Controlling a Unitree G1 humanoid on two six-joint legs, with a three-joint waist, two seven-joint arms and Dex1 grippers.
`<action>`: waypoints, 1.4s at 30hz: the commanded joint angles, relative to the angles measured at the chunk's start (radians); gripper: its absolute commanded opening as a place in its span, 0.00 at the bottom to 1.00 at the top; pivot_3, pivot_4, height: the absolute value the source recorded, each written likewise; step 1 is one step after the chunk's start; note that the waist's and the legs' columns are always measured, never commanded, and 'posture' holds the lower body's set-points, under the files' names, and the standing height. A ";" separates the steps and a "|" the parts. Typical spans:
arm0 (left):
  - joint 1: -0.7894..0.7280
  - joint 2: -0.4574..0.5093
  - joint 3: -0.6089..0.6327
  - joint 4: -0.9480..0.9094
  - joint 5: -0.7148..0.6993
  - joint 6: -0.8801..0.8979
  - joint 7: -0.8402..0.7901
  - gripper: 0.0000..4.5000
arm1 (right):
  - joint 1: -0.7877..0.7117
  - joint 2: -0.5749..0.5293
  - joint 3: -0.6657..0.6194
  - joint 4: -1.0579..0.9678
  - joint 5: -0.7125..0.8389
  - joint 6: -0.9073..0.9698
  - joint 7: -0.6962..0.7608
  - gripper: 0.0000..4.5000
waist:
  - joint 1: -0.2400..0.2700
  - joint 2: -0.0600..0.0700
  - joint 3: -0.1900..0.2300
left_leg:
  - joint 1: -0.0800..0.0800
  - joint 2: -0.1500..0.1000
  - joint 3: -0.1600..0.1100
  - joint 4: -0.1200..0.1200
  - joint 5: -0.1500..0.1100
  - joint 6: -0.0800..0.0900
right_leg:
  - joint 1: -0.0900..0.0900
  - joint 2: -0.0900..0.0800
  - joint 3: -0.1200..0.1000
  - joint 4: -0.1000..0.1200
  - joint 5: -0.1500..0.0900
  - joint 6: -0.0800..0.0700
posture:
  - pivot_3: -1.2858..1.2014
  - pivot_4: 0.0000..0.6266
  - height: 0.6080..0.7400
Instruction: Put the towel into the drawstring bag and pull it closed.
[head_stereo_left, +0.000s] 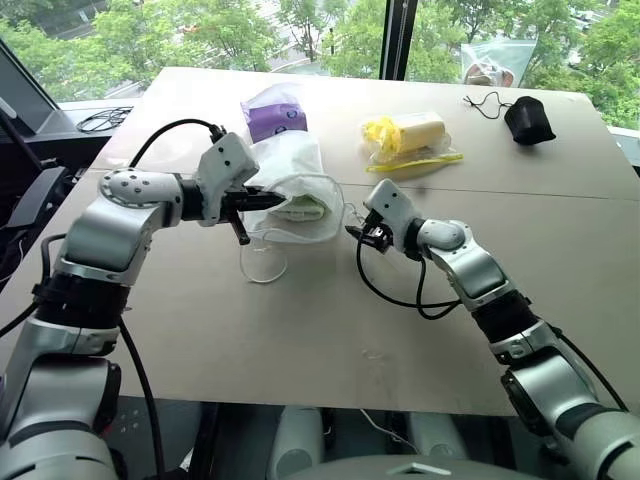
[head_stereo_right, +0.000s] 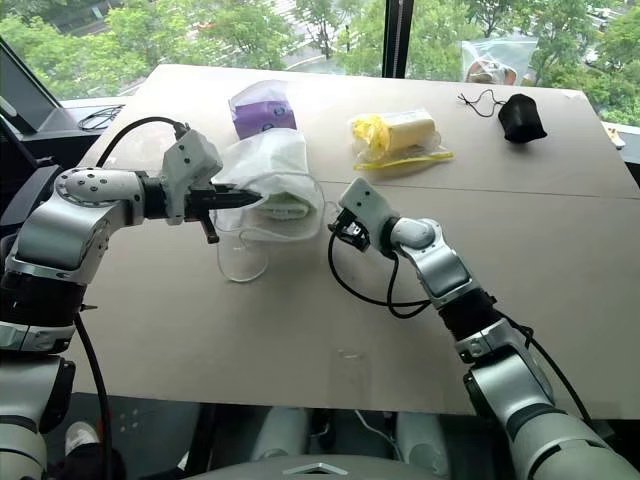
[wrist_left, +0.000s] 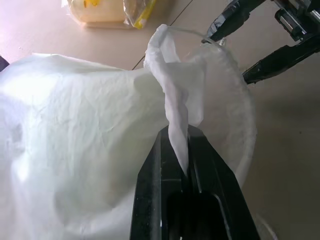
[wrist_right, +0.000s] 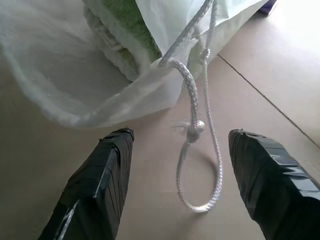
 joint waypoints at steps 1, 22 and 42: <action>0.021 0.012 0.060 -0.020 0.019 -0.019 0.002 0.00 | -0.075 0.025 -0.005 0.209 -0.053 -0.151 -0.008 0.72 | 0.001 0.000 0.000 | 0.000 0.000 0.000 0.000 0.000 0.000 | 0.000 0.000 0.000 0.000 0.000 0.000 | 0.52 0.24 1.00; 0.790 -0.047 0.746 -0.389 -0.277 0.373 0.070 0.72 | 0.107 -0.049 -0.076 -0.267 -0.014 0.037 0.056 0.00 | -0.028 0.002 0.001 | 0.003 0.005 0.001 -0.001 -0.001 -0.002 | 0.000 -0.003 0.002 0.001 0.000 0.000 | 0.52 0.24 1.00; 0.572 -0.387 0.451 -0.163 0.126 -0.067 0.602 0.01 | 0.136 -0.093 -0.145 -0.428 -0.016 0.127 -0.023 0.00 | -0.014 -0.001 -0.002 | 0.004 0.007 0.000 -0.001 0.002 -0.004 | 0.001 0.000 -0.001 0.002 0.003 -0.005 | 0.52 0.24 1.00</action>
